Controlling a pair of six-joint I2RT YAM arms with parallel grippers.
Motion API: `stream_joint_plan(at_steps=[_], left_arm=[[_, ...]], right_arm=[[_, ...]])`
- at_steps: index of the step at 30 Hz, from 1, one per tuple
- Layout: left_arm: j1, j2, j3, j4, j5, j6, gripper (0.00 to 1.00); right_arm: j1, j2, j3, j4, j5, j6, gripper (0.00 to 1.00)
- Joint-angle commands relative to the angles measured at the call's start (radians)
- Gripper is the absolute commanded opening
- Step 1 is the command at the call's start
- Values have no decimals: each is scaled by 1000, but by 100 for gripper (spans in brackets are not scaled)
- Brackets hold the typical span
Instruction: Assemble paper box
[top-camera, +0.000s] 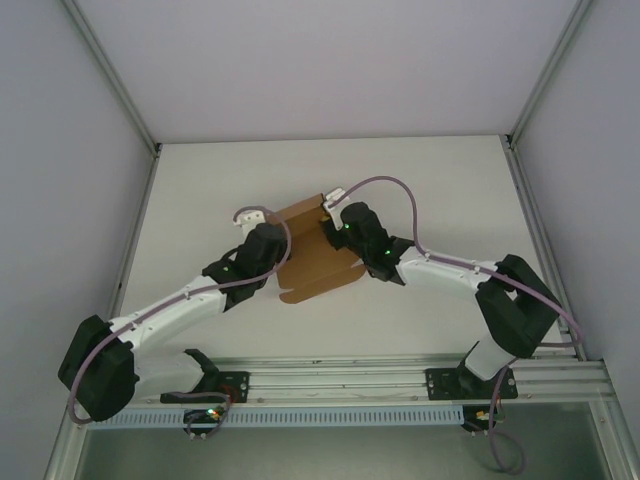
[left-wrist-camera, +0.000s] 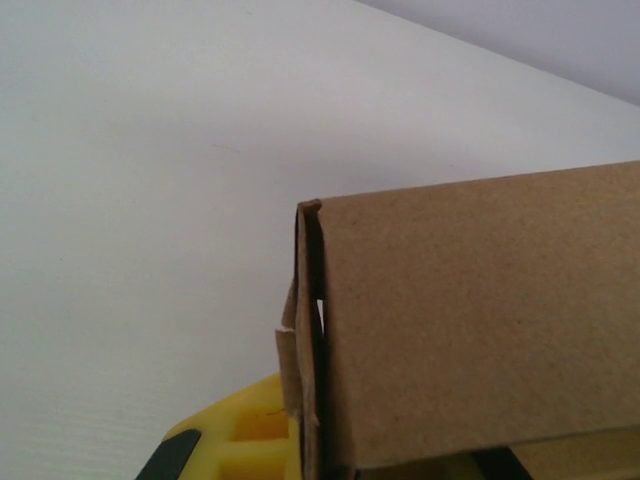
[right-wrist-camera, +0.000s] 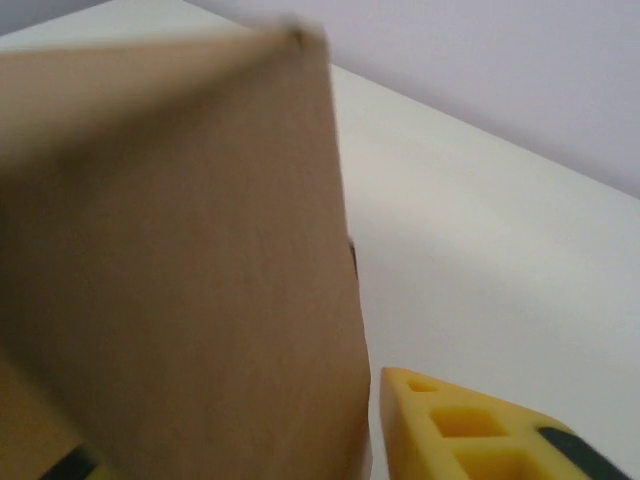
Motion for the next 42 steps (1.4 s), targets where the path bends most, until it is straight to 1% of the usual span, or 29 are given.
stream_joint_plan(at_steps=[1,3,4,8,11,13,16,20,24,25,26,27,28,29,30,32,35,37,39,41,42], left_arm=[[5,-6,7,5,34,31,0],[4,4,14,-2,37,27,0],[5,10,17,-8,37,22,0],[5,19,27,-13,47,20,0],[5,20,30,-19,46,17,0],[5,19,34,-29,45,13,0],[6,19,39,-39,42,10,0],[7,26,46,-47,46,3,0],[7,50,56,-43,48,-9,0],[7,61,58,-37,50,-16,0],[6,72,62,-38,50,-20,0],[7,82,69,-44,48,-28,0],[7,90,75,-52,44,-39,0],[7,96,79,-59,39,-49,0],[7,98,80,-56,39,-53,0],[8,96,80,-52,40,-57,0],[10,104,90,-68,32,-68,0],[15,109,93,-78,30,-77,0],[21,114,97,-93,25,-94,0],[31,119,102,-124,13,-124,0],[36,124,103,-135,15,-133,0]], right_arm=[[-2,-47,1,15,-90,-23,38],[-2,-63,9,-13,-84,-26,43],[-4,-71,9,-22,-82,-21,47],[-7,-115,-10,-33,-84,-33,69],[-8,-143,-25,-38,-39,-46,82],[-8,-158,-40,-35,-13,-56,83],[-8,-167,-51,-61,-12,-92,82],[-8,-147,-48,-74,-23,-81,75],[-6,-98,-44,12,-4,-69,69],[-4,-83,-39,31,30,-50,64],[-5,-70,-32,42,60,-37,57],[-5,-59,-25,49,84,-28,47],[-4,-47,-16,50,116,-18,36],[-3,-38,-8,46,146,-14,28],[-5,-29,0,36,163,-17,24],[-5,-8,21,-1,202,-14,24],[0,18,37,-41,227,8,24],[4,32,43,-51,249,13,18],[15,41,53,-61,288,17,7],[31,50,71,-76,338,18,2],[38,56,80,-82,367,14,2]])
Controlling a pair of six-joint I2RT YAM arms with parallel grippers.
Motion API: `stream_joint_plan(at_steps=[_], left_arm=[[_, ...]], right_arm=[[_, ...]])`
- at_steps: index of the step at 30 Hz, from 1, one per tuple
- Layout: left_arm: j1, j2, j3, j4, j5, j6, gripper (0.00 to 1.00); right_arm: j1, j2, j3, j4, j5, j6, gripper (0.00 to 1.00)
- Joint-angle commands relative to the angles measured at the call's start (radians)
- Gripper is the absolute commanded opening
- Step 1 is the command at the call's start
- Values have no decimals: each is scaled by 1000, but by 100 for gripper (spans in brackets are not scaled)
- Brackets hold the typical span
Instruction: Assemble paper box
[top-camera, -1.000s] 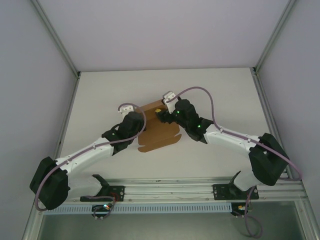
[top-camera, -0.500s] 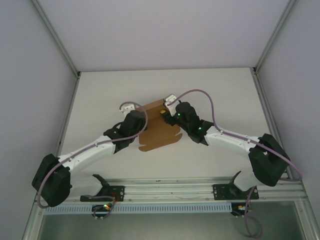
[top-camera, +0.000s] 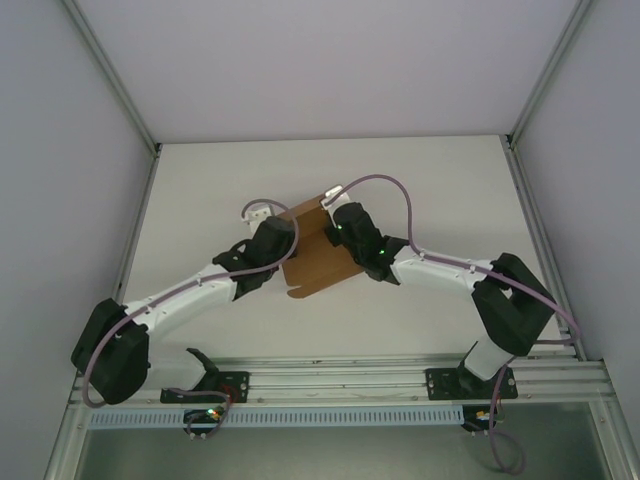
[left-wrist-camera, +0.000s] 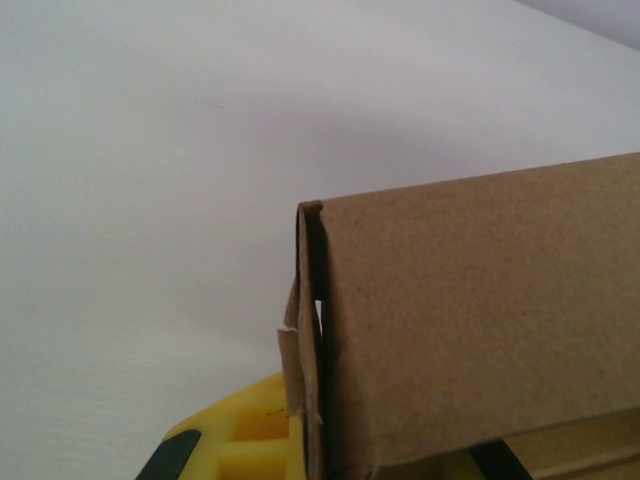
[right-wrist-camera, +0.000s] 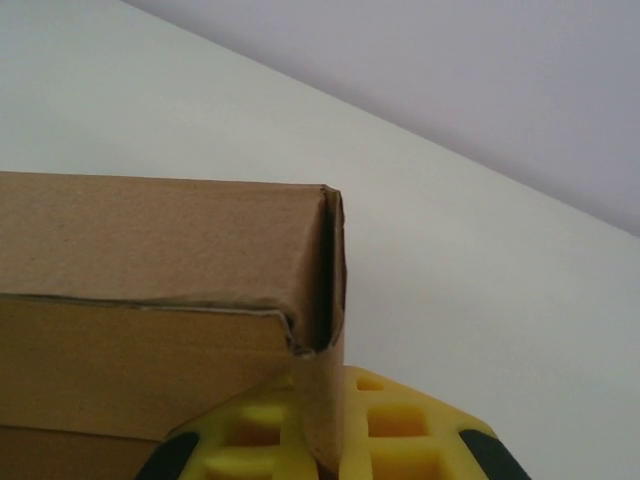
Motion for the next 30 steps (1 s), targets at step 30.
stream_joint_plan(at_steps=[30], left_arm=[[48,43,40,-112,-23,-68,0]], right_arm=[[104,206,204,-188,612,-25,8]])
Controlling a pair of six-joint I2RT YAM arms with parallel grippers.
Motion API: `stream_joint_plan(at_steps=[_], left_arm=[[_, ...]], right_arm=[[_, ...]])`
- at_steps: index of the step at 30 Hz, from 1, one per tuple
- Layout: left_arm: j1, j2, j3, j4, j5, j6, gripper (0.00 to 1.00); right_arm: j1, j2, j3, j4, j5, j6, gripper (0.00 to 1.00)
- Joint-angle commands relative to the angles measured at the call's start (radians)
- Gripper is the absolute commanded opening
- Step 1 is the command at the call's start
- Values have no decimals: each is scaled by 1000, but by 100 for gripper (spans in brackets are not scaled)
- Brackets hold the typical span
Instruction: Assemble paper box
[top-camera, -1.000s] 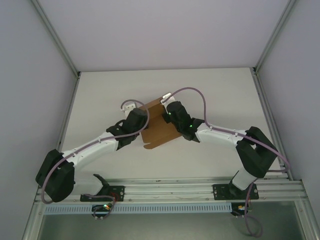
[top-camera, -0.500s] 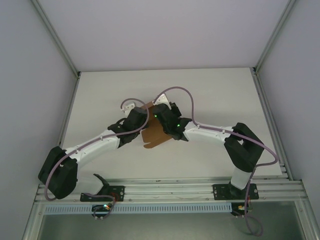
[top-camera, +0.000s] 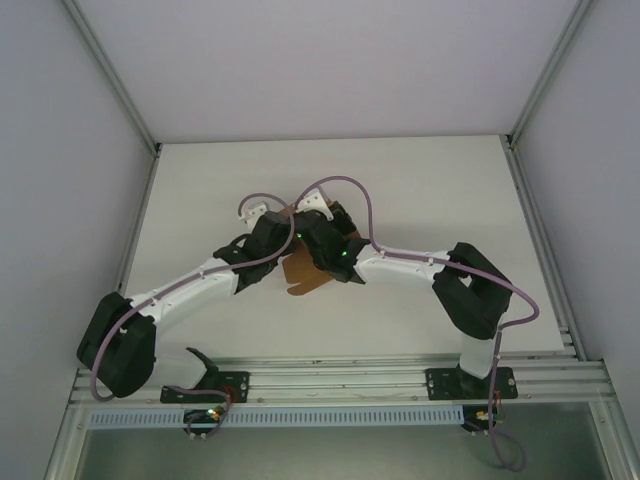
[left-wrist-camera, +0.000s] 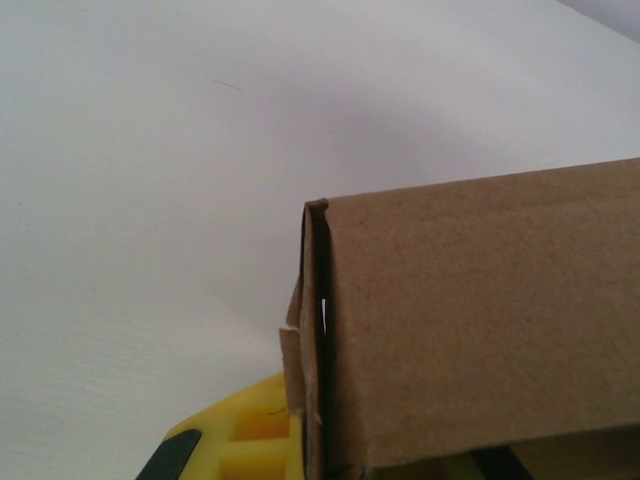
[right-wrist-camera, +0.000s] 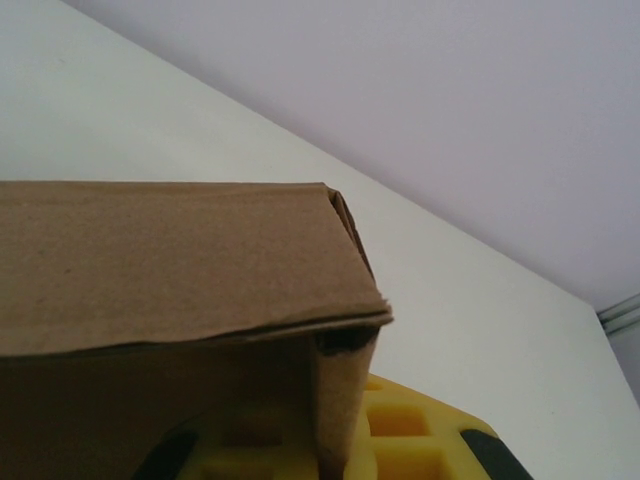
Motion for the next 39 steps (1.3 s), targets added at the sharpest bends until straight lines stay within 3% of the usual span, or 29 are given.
stream_joint_plan(at_steps=[1,5,10,11,14,17,20,25,28,33,39], left_arm=[[5,-1,16,-95,-64,-18,0],[14,-15,26,-98,-46,43,0],[53,-35,48,-129,21,176,0],[68,-38,61,-144,52,215,0],[114,-29,118,-207,178,367,0],[141,6,195,-307,401,642,0],[130,82,321,-539,582,911,0],[-8,215,454,-765,402,1253,0],[-21,307,560,-829,352,1366,0],[-25,499,776,-964,265,1456,0],[-51,736,912,-1033,66,1490,0]], right_arm=[[-21,-30,-30,-86,49,52,11],[-31,-154,-132,-23,-275,95,40],[-41,-372,-296,96,-643,109,93],[-50,-421,-331,106,-733,125,100],[-99,-561,-423,129,-910,232,100],[-177,-682,-514,115,-934,363,100],[-277,-788,-582,20,-915,456,100],[-425,-943,-653,-202,-885,516,100],[-479,-1013,-681,-295,-864,525,100],[-522,-1087,-712,-369,-863,501,100],[-549,-1108,-717,-411,-853,490,100]])
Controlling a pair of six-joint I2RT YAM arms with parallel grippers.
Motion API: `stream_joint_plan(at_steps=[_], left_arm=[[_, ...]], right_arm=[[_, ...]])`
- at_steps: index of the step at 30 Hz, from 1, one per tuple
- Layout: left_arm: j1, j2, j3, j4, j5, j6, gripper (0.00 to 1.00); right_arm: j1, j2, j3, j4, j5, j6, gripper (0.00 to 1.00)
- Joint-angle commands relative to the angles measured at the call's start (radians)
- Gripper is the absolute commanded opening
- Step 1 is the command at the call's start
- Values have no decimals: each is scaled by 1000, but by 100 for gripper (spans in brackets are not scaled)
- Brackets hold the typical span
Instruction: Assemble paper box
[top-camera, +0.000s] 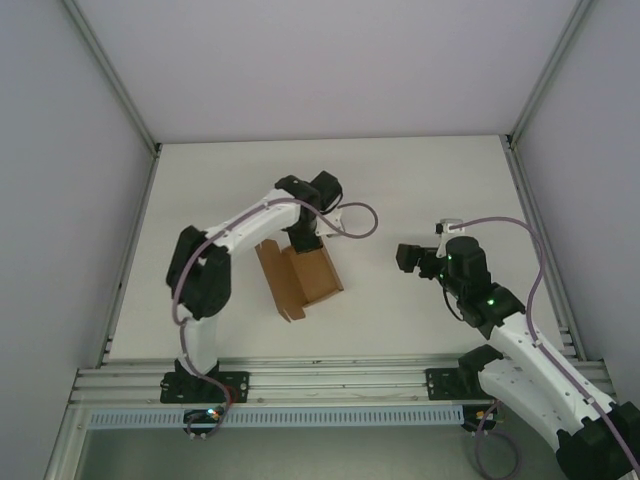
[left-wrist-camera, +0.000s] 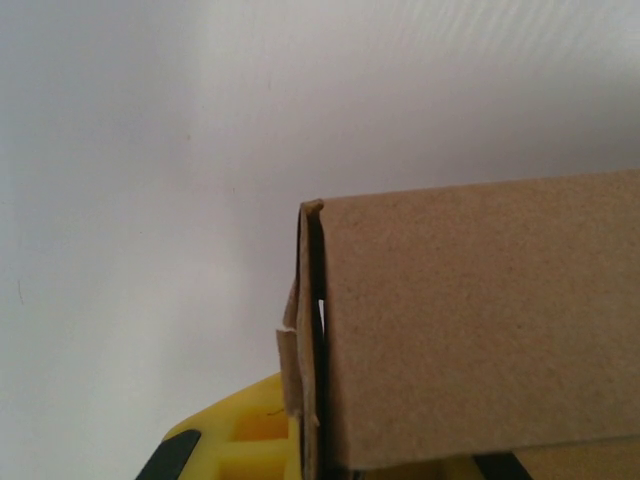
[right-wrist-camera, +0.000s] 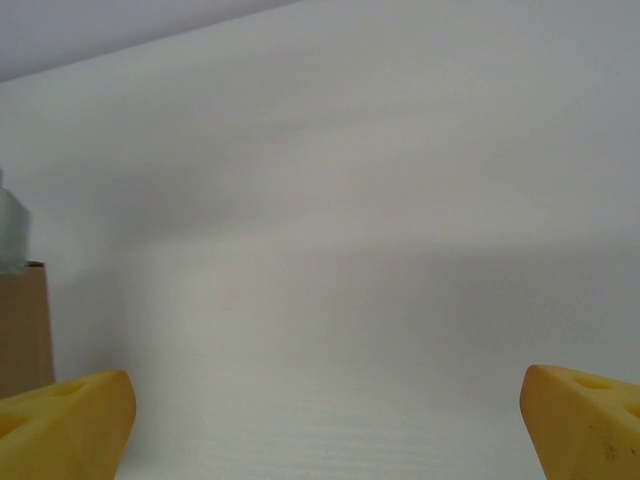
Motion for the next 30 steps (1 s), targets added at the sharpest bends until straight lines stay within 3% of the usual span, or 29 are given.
stream_joint_plan(at_steps=[1,5,8,11,12,16,18,22,25,27,28,30], left_arm=[[-12,100,60,-103,-120,70,0],[-21,159,122,-72,-107,73,5],[-23,173,143,-52,-115,86,25],[-24,145,155,-52,-110,94,52],[-24,124,153,-53,-97,97,61],[-21,-15,98,-3,4,106,80],[-19,-114,41,60,63,97,100],[-7,-339,-110,312,54,-23,100],[30,-495,-209,485,-40,-263,100],[91,-591,-262,509,-108,-485,100],[136,-640,-297,502,-95,-579,100],[262,-761,-436,538,34,-720,100]], right_arm=[[-15,-13,-5,-51,16,-3,100],[-24,-11,-5,-53,10,-8,100],[-31,-9,-4,-62,-3,-8,100],[-34,-11,-2,-65,-34,-27,100],[-34,-15,-2,-64,-51,-38,100],[-36,-8,1,-43,-109,-55,100],[-36,12,5,-10,-148,-75,100],[-21,135,78,27,-261,-155,100],[48,324,187,55,-328,-257,100],[105,491,304,32,-375,-354,100],[129,571,362,21,-413,-413,100],[177,752,505,-37,-486,-543,99]])
